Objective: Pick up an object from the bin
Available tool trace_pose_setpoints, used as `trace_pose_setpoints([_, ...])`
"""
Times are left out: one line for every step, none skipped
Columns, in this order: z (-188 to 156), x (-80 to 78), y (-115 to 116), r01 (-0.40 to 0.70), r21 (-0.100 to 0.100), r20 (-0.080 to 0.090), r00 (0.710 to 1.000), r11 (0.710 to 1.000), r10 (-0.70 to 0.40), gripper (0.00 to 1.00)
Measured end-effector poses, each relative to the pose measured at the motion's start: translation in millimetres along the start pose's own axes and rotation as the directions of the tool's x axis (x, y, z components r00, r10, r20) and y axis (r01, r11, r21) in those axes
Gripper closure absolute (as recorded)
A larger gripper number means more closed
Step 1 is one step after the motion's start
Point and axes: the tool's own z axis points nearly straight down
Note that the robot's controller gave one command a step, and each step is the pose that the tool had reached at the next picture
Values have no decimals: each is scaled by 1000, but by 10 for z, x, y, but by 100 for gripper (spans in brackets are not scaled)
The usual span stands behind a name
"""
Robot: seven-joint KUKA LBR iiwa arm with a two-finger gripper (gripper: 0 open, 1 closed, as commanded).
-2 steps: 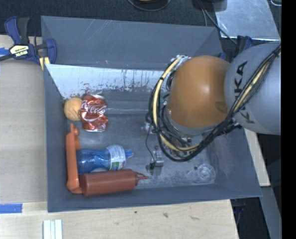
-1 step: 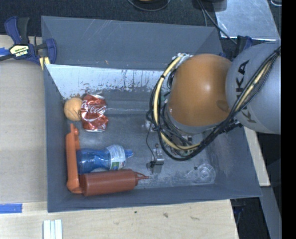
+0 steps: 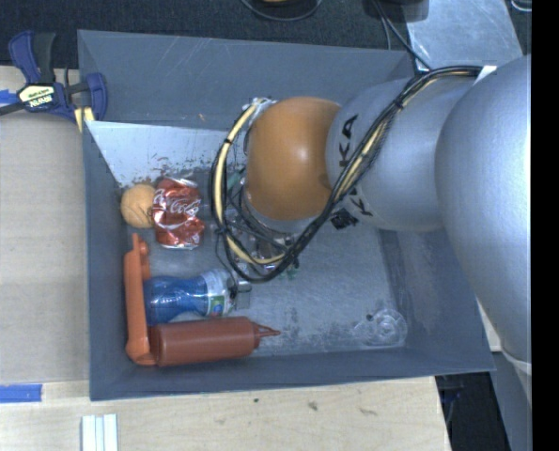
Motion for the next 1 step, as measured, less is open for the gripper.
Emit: trace_pose_setpoints([224,172,264,-75,9,-1,997,997,75,0])
